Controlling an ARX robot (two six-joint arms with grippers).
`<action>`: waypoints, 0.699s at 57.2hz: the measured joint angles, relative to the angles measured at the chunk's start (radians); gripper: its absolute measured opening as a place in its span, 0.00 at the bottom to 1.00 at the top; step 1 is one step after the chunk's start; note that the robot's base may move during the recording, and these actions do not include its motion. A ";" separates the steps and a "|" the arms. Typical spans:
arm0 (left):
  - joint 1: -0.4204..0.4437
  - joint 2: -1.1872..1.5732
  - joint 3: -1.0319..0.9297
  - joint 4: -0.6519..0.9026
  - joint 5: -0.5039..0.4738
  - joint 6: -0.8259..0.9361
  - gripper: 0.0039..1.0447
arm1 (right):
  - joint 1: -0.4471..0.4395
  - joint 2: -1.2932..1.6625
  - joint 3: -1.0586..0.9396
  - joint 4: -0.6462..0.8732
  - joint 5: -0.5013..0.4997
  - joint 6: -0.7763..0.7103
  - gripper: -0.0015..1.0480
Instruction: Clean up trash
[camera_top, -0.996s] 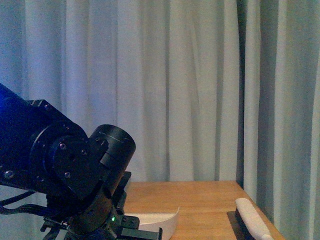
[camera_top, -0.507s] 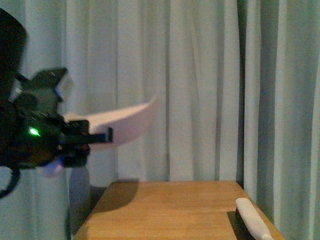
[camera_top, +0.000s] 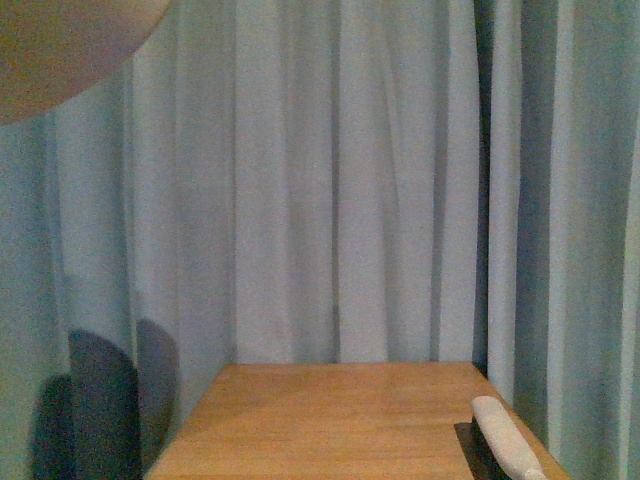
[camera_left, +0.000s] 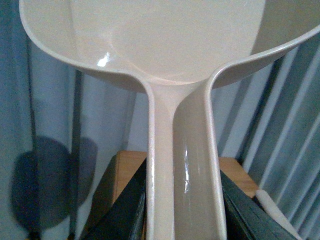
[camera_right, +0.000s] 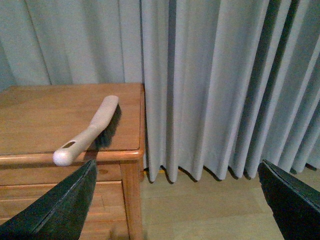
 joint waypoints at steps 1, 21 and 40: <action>0.006 -0.024 -0.016 0.001 0.016 0.000 0.26 | 0.000 0.000 0.000 0.000 0.000 0.000 0.93; 0.237 -0.362 -0.186 -0.107 0.177 -0.076 0.26 | 0.000 0.000 0.000 0.000 0.000 0.000 0.93; 0.319 -0.515 -0.271 -0.153 0.303 -0.065 0.26 | 0.000 0.000 0.000 0.000 0.000 0.000 0.93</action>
